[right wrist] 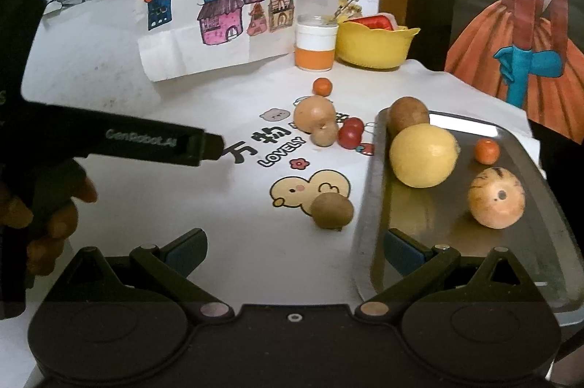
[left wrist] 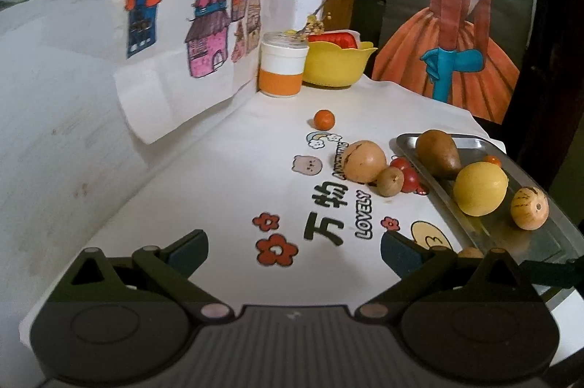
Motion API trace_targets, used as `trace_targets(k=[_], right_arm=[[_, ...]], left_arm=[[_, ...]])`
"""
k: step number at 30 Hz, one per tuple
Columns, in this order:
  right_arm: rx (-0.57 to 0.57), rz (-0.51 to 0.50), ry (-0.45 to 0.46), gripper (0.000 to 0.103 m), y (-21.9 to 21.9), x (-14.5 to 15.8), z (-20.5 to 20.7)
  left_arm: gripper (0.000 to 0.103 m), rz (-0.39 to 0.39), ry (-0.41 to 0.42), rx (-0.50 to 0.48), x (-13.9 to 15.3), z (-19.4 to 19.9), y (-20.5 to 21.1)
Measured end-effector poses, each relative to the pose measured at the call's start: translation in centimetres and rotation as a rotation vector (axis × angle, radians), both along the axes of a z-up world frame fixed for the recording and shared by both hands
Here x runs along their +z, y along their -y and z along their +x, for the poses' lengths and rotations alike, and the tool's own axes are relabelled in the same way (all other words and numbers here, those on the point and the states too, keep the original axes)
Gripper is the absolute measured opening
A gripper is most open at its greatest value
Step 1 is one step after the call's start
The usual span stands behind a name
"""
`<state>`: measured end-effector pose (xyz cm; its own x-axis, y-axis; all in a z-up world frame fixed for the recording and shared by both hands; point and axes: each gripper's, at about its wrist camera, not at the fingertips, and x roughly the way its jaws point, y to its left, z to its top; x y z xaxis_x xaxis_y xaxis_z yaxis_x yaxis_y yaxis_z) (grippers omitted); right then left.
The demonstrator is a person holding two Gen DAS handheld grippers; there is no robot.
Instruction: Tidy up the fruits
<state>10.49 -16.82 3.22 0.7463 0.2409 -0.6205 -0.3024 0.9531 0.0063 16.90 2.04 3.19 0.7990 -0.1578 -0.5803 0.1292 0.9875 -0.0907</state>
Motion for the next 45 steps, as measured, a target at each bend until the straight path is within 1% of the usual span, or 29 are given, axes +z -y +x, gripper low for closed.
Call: trace_targets(k=[5,7,11,14,18,23,25,28,32,33,37,42,45], right_arm=[[0.013,0.036,-0.01,0.101,-0.1,-0.1,0.6],[0.01,0.049,-0.019,0.097,0.0,-0.2,0.9],[0.008,0.039,-0.013,0.094,0.1,-0.3,1.3],[0.01,0.009,-0.001,0.09,-0.1,-0.3,1.7],[0.019,-0.043,0.02,0.081,-0.3,-0.5,2.2],[0.024,-0.082,0.039,0.07,-0.2,-0.7,2.9],[0.027,-0.091,0.047,0.062,-0.2,-0.7,3.0],[0.03,-0.087,0.042,0.055,0.0,-0.7,3.3],[0.038,-0.105,0.043,0.051,0.0,-0.8,3.5],[0.039,-0.113,0.046,0.049,-0.1,-0.8,3.5],[0.033,-0.135,0.045,0.042,0.0,-0.9,3.8],[0.036,-0.152,0.05,0.041,-0.2,-0.9,3.8],[0.037,-0.151,0.05,0.041,-0.1,-0.9,3.8]], left_arm=[[0.103,-0.006,-0.008,-0.046,0.3,1.4,0.6],[0.103,-0.014,-0.012,-0.067,0.4,1.8,0.8],[0.102,-0.035,-0.032,-0.114,0.3,3.0,1.8],[0.102,-0.044,-0.046,-0.14,0.2,4.0,2.7],[0.102,-0.055,-0.06,-0.167,0.1,5.2,3.7],[0.102,-0.065,-0.07,-0.192,-0.1,6.4,4.9],[0.1,-0.068,-0.074,-0.198,-0.2,6.8,5.3],[0.095,-0.068,-0.081,-0.202,-0.4,7.4,5.8],[0.087,-0.073,-0.094,-0.201,-0.6,8.2,6.3],[0.084,-0.074,-0.097,-0.2,-0.7,8.4,6.3],[0.078,-0.085,-0.107,-0.196,-0.9,9.0,6.7],[0.066,-0.09,-0.127,-0.196,-1.1,9.6,7.4],[0.062,-0.092,-0.141,-0.183,-1.4,10.1,7.7]])
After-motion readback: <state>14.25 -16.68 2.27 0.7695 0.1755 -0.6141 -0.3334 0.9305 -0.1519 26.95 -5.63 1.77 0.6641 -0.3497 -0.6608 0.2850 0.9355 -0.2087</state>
